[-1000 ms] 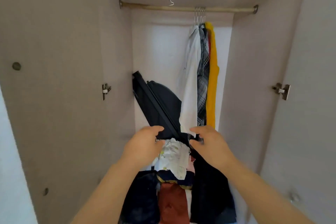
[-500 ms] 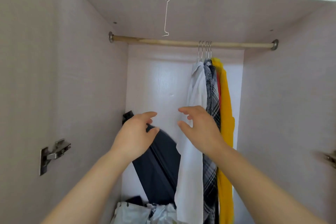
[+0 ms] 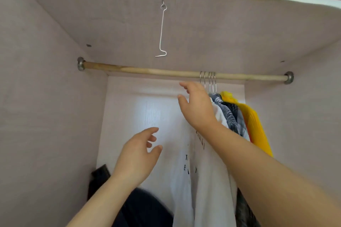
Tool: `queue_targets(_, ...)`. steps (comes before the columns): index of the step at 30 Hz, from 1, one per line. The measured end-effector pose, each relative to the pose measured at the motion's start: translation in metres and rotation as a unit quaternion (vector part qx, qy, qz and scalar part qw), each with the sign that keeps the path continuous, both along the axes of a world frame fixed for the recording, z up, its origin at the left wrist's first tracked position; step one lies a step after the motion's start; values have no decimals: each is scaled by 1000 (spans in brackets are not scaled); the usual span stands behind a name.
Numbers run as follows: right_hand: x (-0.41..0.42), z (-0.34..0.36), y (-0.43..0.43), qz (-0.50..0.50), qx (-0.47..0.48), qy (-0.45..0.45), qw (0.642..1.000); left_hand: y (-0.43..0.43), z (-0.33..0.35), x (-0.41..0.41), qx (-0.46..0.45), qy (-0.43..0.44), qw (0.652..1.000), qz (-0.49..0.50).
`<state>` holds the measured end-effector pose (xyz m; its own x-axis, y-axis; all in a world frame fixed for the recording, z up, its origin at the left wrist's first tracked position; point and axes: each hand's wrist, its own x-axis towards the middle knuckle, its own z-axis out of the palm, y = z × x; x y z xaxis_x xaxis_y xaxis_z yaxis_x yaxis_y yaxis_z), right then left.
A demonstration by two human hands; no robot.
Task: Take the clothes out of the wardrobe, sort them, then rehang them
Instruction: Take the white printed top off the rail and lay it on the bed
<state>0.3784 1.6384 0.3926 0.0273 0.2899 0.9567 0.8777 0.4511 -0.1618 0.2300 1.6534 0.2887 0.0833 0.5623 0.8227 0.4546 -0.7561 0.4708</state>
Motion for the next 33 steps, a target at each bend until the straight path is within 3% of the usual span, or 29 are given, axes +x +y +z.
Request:
queue_targets(8, 92, 3, 47, -117, 3, -28, 993, 64, -3, 29, 15, 26, 999, -12)
queue_targets(17, 157, 17, 94, -157, 32, -17, 987, 90, 23, 52, 37, 50, 997, 47)
queue_targets(22, 164, 24, 104, -143, 76, -4, 987, 85, 49, 65, 84, 57, 991, 85)
queue_targets(28, 155, 48, 102, -40, 84, 34, 995, 70, 87, 63, 212, 34, 965, 150)
queue_targets(33, 112, 69, 80, 15, 90, 10, 996, 61, 106, 52, 256, 4, 945, 203)
